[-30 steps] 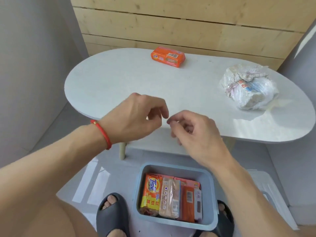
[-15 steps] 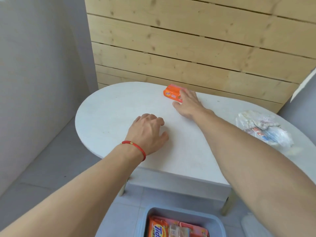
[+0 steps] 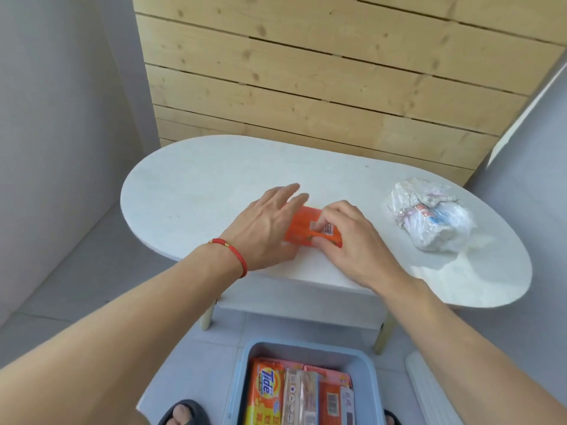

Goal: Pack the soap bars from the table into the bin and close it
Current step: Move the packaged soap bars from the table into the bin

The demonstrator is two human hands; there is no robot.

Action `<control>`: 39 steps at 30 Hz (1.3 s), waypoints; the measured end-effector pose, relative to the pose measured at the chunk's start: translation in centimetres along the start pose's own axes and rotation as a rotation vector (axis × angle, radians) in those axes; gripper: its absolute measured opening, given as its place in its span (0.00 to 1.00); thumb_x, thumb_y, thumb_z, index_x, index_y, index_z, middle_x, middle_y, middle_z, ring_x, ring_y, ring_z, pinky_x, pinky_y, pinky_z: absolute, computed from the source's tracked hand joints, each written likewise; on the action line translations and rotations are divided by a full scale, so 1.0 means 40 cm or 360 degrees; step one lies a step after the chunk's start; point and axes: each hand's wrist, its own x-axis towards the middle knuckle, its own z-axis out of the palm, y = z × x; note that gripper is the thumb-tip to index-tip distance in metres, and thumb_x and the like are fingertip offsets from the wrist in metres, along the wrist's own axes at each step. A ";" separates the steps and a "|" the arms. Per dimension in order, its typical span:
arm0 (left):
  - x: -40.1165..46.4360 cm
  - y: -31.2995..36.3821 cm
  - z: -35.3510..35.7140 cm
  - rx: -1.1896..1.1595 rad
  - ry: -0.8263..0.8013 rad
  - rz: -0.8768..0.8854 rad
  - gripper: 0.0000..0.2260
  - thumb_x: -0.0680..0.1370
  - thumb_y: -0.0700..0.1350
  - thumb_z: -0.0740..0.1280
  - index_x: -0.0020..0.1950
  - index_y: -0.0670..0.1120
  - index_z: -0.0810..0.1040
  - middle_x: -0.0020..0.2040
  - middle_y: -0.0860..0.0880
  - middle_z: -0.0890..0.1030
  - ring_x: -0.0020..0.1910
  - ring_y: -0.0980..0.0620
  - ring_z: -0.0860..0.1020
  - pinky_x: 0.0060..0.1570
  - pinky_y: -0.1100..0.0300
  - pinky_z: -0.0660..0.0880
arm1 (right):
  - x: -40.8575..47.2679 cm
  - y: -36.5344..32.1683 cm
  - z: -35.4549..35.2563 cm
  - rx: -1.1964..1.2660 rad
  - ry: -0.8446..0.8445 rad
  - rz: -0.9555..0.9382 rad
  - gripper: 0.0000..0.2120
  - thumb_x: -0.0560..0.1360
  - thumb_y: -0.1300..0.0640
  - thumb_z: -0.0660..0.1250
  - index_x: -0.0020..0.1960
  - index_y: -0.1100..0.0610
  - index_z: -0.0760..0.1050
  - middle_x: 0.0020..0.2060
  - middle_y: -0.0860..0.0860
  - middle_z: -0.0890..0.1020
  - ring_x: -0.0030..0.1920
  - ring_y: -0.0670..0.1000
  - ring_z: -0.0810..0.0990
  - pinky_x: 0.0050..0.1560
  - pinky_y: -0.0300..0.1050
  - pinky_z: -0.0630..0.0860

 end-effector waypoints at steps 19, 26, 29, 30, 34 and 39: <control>-0.245 0.196 0.232 -0.0632 -0.1106 -0.0294 0.23 0.78 0.56 0.68 0.70 0.49 0.72 0.62 0.47 0.81 0.57 0.49 0.80 0.56 0.57 0.77 | -0.471 0.020 0.156 -0.0342 -0.0747 0.0022 0.21 0.77 0.49 0.65 0.69 0.48 0.71 0.60 0.46 0.77 0.62 0.51 0.76 0.56 0.50 0.77; -0.267 0.018 0.295 -0.0047 -0.1042 -0.0647 0.18 0.81 0.54 0.60 0.68 0.50 0.74 0.66 0.45 0.77 0.62 0.44 0.77 0.62 0.51 0.76 | -0.421 0.096 0.294 -0.0248 -0.0789 0.0391 0.16 0.80 0.52 0.67 0.67 0.49 0.73 0.60 0.49 0.81 0.60 0.54 0.80 0.58 0.52 0.77; -0.302 -0.004 0.320 0.0073 -0.1143 -0.0631 0.17 0.81 0.53 0.59 0.68 0.50 0.74 0.64 0.46 0.78 0.60 0.44 0.78 0.59 0.51 0.77 | -0.414 0.096 0.350 -0.0271 -0.0827 0.0438 0.16 0.80 0.54 0.68 0.66 0.51 0.73 0.61 0.51 0.82 0.61 0.55 0.80 0.59 0.53 0.78; -0.313 0.000 0.331 0.0107 -0.1174 -0.0595 0.16 0.81 0.53 0.58 0.67 0.50 0.74 0.62 0.46 0.79 0.59 0.44 0.79 0.58 0.50 0.78 | -0.417 0.094 0.367 -0.0264 -0.0817 0.0466 0.17 0.79 0.54 0.68 0.67 0.51 0.73 0.61 0.51 0.81 0.62 0.55 0.79 0.60 0.53 0.77; -0.333 0.028 0.364 0.0230 -0.1151 -0.0414 0.14 0.81 0.51 0.59 0.65 0.49 0.72 0.57 0.46 0.78 0.54 0.45 0.78 0.54 0.49 0.79 | -0.424 0.082 0.434 -0.0377 -0.0807 0.0457 0.22 0.77 0.63 0.69 0.69 0.53 0.72 0.62 0.51 0.72 0.63 0.54 0.73 0.54 0.51 0.78; -0.346 0.068 0.410 0.0273 -0.0978 -0.0192 0.23 0.77 0.42 0.62 0.72 0.48 0.66 0.69 0.44 0.71 0.63 0.43 0.74 0.58 0.47 0.77 | -0.452 0.075 0.452 -0.0313 -0.0726 0.0500 0.28 0.77 0.65 0.68 0.74 0.52 0.65 0.69 0.50 0.66 0.70 0.53 0.67 0.57 0.50 0.78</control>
